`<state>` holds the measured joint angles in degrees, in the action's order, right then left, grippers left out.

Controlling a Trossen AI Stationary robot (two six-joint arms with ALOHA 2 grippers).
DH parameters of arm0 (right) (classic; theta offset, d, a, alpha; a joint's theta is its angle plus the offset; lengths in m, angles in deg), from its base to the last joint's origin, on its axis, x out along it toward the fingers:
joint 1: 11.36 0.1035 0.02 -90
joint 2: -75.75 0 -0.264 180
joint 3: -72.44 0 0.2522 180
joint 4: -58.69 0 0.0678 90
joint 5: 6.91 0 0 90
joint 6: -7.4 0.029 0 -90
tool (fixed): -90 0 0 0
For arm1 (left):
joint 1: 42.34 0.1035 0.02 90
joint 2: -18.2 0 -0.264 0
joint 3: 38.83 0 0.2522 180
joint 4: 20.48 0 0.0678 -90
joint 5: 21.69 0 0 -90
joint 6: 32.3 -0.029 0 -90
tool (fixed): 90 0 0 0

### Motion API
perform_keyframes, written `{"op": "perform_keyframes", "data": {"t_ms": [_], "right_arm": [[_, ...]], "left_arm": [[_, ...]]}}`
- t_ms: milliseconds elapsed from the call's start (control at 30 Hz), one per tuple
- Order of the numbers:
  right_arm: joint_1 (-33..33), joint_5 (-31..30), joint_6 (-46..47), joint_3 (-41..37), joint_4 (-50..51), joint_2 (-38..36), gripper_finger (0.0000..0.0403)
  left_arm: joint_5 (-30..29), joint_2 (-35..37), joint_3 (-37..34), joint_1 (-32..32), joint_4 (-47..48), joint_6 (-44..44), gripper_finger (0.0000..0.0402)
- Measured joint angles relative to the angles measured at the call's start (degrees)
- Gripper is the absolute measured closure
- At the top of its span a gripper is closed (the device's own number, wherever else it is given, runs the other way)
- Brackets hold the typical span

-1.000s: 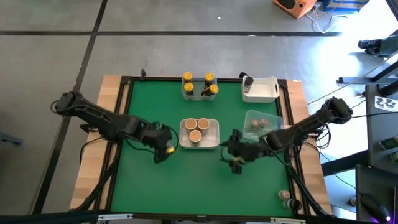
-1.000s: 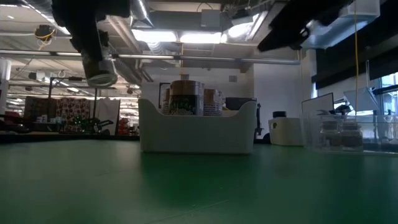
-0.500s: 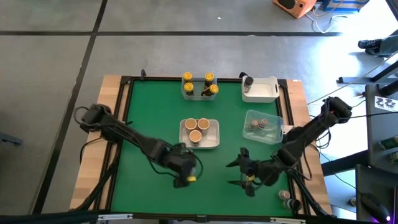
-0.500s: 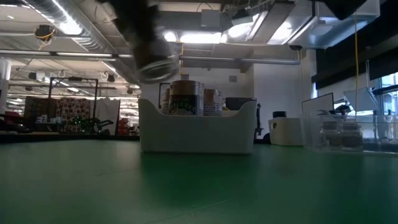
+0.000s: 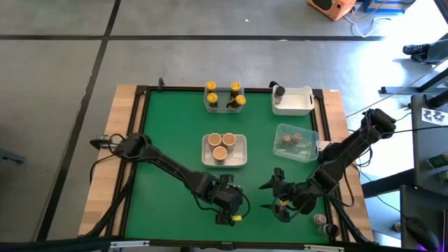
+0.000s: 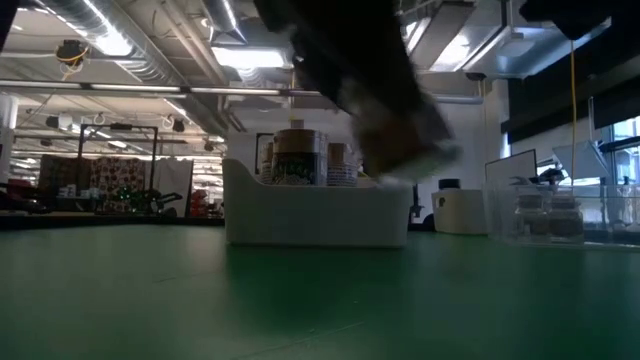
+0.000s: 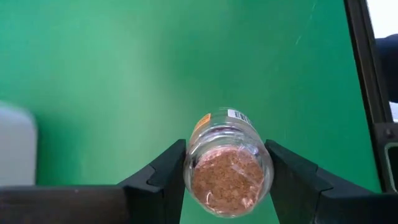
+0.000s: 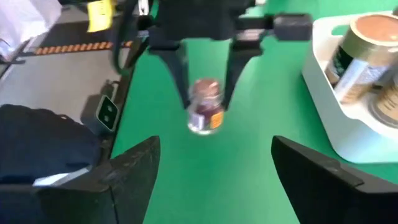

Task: Sort spices by type
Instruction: Put the top brown seasoning bottle into the bottom transparent bin

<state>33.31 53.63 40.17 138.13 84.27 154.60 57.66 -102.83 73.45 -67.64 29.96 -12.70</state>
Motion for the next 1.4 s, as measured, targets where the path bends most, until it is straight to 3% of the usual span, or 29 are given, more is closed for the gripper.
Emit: {"op": "perform_keyframes", "data": {"t_ms": [633, 1033, 1400], "right_arm": [[-0.1, -2.3, -0.2, 0.0, 2.9, 0.2, 0.0096], [-0.1, -2.4, -0.2, 0.0, 3.6, 0.2, 0.0096], [-0.1, -2.9, -0.4, 0.0, -0.2, 1.6, 0.0096]], "left_arm": [[0.4, -5.2, 0.0, 1.8, -5.7, -2.7, 0.0232], [0.4, -5.2, -0.3, 2.5, -6.4, -3.4, 0.0149], [-2.0, 0.6, 1.0, 0.3, 7.6, -3.3, 0.0149]]}}
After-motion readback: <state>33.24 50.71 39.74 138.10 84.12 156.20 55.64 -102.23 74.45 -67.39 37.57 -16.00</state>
